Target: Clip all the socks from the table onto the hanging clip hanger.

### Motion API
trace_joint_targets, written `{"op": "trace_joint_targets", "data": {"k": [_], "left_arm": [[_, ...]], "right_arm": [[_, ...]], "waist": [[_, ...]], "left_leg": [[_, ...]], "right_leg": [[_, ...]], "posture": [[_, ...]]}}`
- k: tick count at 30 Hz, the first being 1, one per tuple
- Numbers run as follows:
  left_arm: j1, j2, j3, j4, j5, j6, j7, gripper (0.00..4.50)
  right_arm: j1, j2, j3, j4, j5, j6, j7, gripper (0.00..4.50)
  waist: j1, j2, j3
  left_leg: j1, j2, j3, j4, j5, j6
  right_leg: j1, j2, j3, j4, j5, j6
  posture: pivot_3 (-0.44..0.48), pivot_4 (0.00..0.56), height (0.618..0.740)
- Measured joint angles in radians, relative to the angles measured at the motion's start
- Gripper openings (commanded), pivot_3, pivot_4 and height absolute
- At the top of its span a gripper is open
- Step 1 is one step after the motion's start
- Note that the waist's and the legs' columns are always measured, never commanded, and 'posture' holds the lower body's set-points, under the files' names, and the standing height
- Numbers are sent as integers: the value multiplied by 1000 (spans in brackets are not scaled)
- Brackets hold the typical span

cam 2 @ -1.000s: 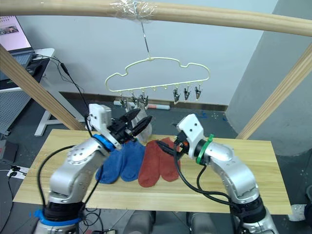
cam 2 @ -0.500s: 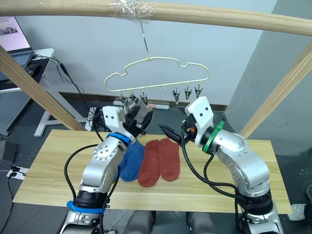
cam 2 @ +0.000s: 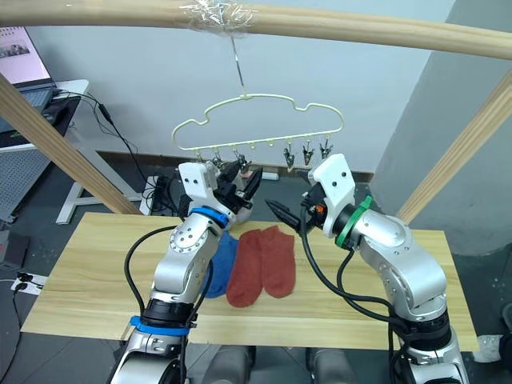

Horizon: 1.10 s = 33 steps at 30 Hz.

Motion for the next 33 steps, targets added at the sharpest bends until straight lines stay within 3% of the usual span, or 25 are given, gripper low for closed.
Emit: {"op": "trace_joint_targets", "data": {"k": [33], "left_arm": [[-56, 35, 3, 77, 129, -83, 39, 2614]], "right_arm": [[-2, -3, -3, 2, 0, -13, -11, 4500]], "waist": [[-4, 0, 0]], "left_leg": [[1, 0, -1, 13, 0, 1]], "right_leg": [[0, 1, 0, 14, 0, 0]], "posture": [[126, 194, 740]]}}
